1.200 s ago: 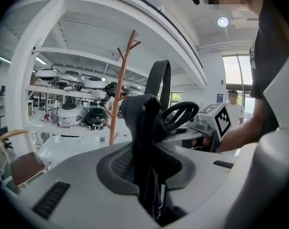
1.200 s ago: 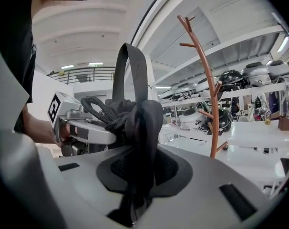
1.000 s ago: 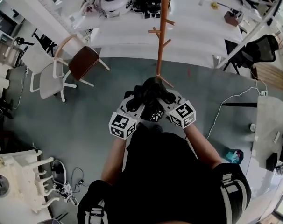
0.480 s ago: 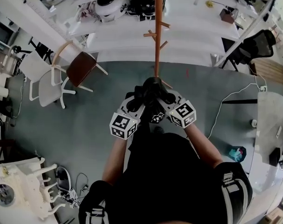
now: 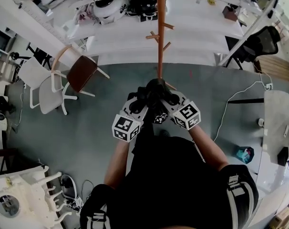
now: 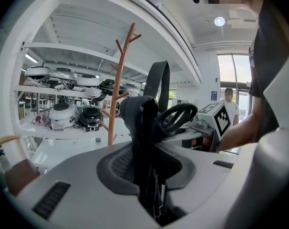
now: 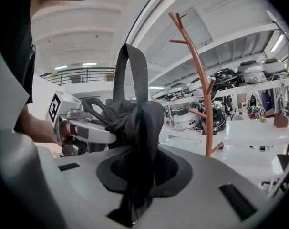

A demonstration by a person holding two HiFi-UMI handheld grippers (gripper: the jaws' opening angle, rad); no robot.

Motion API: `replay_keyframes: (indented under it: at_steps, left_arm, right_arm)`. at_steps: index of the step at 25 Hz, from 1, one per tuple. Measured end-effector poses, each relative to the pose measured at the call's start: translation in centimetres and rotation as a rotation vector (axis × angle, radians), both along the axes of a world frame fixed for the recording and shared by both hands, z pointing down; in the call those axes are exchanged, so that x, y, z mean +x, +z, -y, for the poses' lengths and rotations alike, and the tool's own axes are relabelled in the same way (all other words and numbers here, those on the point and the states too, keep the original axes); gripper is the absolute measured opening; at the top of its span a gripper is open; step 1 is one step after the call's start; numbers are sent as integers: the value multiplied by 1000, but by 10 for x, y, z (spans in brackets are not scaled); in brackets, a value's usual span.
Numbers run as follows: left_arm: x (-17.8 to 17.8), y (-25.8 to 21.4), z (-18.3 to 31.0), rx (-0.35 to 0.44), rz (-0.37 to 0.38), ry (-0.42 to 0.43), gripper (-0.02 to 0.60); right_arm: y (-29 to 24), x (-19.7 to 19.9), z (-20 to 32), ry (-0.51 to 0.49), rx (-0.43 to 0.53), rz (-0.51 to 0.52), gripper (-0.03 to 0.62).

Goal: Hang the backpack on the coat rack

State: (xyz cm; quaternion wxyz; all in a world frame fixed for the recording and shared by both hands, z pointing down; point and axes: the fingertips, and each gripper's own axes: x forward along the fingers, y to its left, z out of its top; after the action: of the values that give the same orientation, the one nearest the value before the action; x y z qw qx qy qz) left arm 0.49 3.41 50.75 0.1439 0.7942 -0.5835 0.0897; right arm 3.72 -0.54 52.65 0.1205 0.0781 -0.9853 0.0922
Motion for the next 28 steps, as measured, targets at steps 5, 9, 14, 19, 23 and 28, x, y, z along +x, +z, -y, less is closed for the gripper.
replay_keyframes:
  at_steps: [5, 9, 14, 19, 23, 28]
  left_arm:
    - [-17, 0, 14, 1, -11, 14, 94]
    - [-38, 2, 31, -11, -19, 24, 92]
    - [-61, 6, 54, -20, -27, 46, 92]
    - [-85, 7, 84, -26, -22, 80, 92]
    - [-107, 6, 104, -25, -25, 110, 92]
    - [-129, 7, 131, -19, -9, 168, 92]
  right_arm:
    - [1, -17, 13, 8, -10, -1, 80]
    - [2, -37, 29, 20, -17, -8, 80]
    - [7, -59, 52, 42, -28, -14, 80]
    - [8, -82, 81, 94, -61, 5, 80]
    - [7, -103, 100, 133, -63, 9, 80]
    - [8, -121, 122, 177, -53, 7, 80]
